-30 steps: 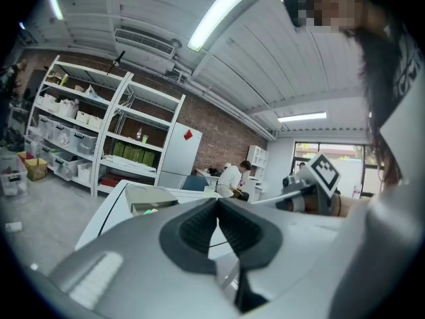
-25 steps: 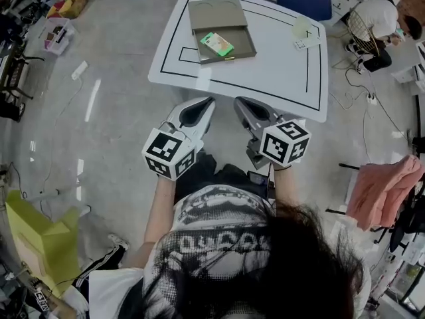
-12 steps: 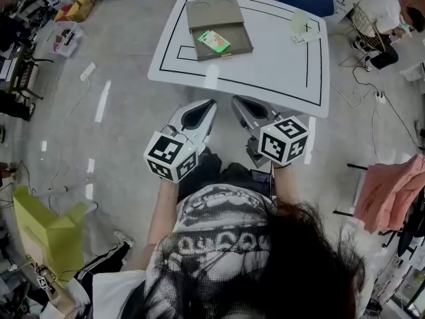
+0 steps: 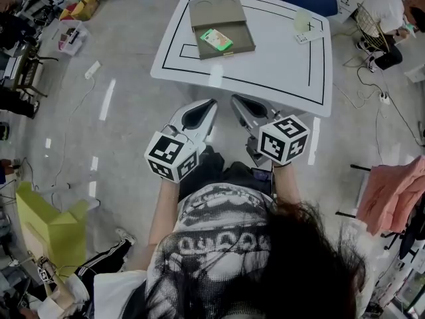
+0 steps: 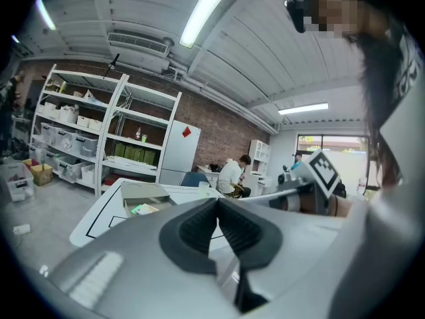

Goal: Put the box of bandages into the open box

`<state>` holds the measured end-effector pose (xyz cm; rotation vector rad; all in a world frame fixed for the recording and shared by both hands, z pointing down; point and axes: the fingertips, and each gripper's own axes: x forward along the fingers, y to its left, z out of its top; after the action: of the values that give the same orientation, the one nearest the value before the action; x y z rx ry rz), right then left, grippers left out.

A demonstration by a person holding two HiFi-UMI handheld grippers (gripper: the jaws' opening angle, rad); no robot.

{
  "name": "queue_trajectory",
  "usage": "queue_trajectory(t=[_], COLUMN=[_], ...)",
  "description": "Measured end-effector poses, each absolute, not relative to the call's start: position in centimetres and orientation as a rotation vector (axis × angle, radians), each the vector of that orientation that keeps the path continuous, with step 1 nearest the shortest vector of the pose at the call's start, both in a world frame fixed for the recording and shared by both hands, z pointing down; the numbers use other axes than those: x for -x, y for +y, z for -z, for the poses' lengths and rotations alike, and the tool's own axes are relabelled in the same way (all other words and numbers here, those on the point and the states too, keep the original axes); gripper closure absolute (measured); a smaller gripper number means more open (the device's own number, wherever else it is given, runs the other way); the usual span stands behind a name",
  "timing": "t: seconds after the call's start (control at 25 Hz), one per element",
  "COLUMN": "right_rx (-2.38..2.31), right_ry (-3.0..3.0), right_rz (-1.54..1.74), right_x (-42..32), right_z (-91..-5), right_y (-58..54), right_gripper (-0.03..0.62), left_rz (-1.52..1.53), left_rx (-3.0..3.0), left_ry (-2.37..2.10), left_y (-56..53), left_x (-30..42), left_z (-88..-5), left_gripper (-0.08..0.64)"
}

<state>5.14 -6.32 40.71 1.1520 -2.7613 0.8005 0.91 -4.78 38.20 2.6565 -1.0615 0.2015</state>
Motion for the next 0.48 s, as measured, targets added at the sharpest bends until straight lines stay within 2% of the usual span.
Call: queue_trajectory(t=[0.48], right_rx=[-1.158], right_ry=[-2.754], right_rz=[-0.797], right_x=[-5.56], right_z=[-40.96], right_y=[-6.34], right_gripper=[0.595], left_rz=[-0.208], left_rx=[-2.654], left_ry=[-1.052], left_y=[-4.88], left_x=[-1.28], left_z=[-38.60], left_gripper=[0.560])
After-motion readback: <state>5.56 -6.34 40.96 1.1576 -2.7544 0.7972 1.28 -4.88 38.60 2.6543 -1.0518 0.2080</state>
